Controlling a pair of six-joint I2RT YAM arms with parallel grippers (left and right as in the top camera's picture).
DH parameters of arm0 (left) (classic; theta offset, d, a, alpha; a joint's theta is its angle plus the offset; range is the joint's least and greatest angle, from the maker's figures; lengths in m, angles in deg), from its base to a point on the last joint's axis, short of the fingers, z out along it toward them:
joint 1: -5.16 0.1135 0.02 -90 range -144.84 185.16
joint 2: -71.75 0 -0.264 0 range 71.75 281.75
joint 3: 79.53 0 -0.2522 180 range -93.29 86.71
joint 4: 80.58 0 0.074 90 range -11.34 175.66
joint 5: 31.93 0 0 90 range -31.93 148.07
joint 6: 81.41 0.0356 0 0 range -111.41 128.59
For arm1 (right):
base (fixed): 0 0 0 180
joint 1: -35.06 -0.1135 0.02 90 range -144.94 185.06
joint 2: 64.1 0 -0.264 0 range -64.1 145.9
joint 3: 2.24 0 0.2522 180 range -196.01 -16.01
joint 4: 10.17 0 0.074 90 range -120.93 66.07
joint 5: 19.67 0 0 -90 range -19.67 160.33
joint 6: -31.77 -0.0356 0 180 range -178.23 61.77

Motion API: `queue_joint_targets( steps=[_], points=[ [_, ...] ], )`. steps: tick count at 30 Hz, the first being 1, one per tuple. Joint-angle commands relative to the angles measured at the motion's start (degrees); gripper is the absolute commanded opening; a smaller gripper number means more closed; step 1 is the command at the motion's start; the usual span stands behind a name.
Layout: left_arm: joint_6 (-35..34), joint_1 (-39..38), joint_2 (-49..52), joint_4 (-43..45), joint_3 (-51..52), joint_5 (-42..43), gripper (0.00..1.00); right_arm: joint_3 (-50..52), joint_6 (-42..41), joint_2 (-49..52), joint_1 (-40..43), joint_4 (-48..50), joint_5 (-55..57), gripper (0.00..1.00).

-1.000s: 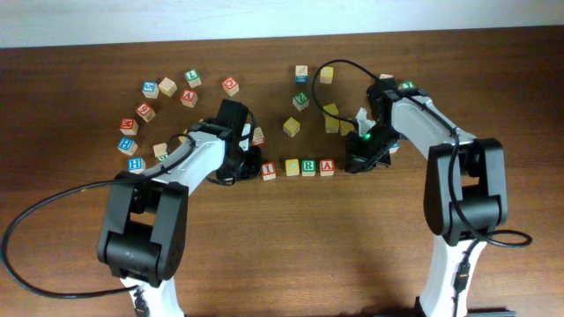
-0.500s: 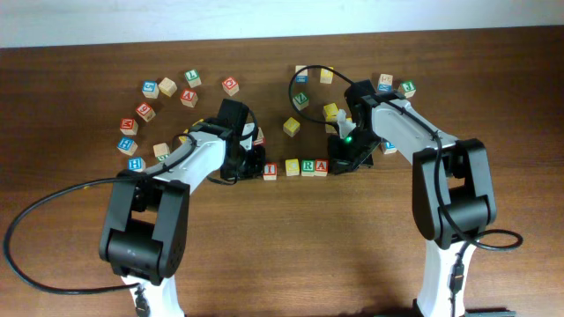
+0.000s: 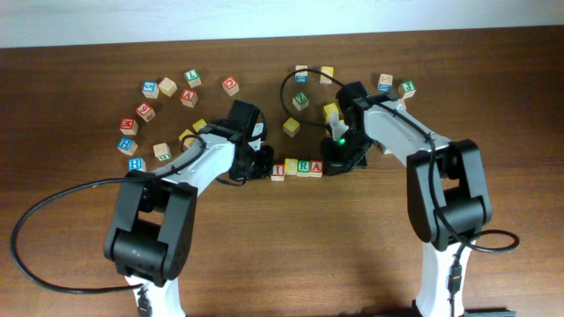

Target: Spell out ICRA

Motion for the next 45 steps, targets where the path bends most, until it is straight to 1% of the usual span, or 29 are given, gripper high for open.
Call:
queue_joint_targets(
  steps=[1,6,11,15,17,19,21,23,24,25,27,30,35,45],
  points=[
    [-1.77,-0.28,1.38,1.33,-0.09,-1.33,0.0,0.52,-0.39,0.11,-1.38,0.63,-0.02,0.04],
    [-1.75,-0.22,1.38,1.62,-0.09,-1.44,0.0,0.52,-0.42,0.11,-1.38,0.57,4.57,0.04],
    [-1.73,1.36,0.7,-0.87,-1.2,-1.53,0.0,0.52,-0.44,0.11,-1.31,0.63,4.72,0.04],
    [-1.27,4.26,-4.33,-7.93,-2.91,-6.4,0.0,0.52,-0.44,0.11,-1.31,0.63,4.72,0.04],
    [1.11,5.27,-7.91,-12.31,-2.93,-5.22,0.0,0.52,-0.42,0.11,-1.31,0.63,4.72,0.04],
    [1.07,4.24,-7.98,-16.22,-2.64,-1.6,0.0,0.52,-0.42,0.11,-1.31,0.76,4.72,0.05],
    [-0.79,0.57,-7.82,-14.75,0.5,-0.81,0.0,0.52,-0.44,0.11,-1.31,1.22,4.7,0.04],
    [-3.19,-2.1,-7.8,-11.1,2.91,-1.05,0.0,0.52,-0.44,0.11,-1.31,1.36,4.7,0.04],
    [-4.26,-3.34,-7.8,-8.81,3.93,-2.01,0.0,0.52,-0.44,0.11,-1.31,1.33,4.7,0.04],
    [-5.16,-4.0,-7.8,-6.47,4.66,-4.81,0.0,0.52,-0.44,0.11,-1.31,1.18,4.7,0.04],
    [-7.06,-4.02,-7.78,-5.75,4.98,-5.44,0.0,0.52,-0.44,0.11,-1.31,0.98,4.7,0.04],
    [-7.15,-4.04,-7.74,-1.68,6.69,-4.76,0.0,0.52,-0.44,0.11,-1.31,1.31,4.7,0.04],
    [-7.58,-4.04,-6.78,1.95,7.5,-3.34,0.0,0.52,-0.44,0.11,-1.31,1.44,4.68,0.04],
    [-7.56,-4.04,-6.75,4.9,7.5,-2.56,0.0,0.52,-0.44,0.11,-1.31,1.46,4.68,0.04]
  ],
)
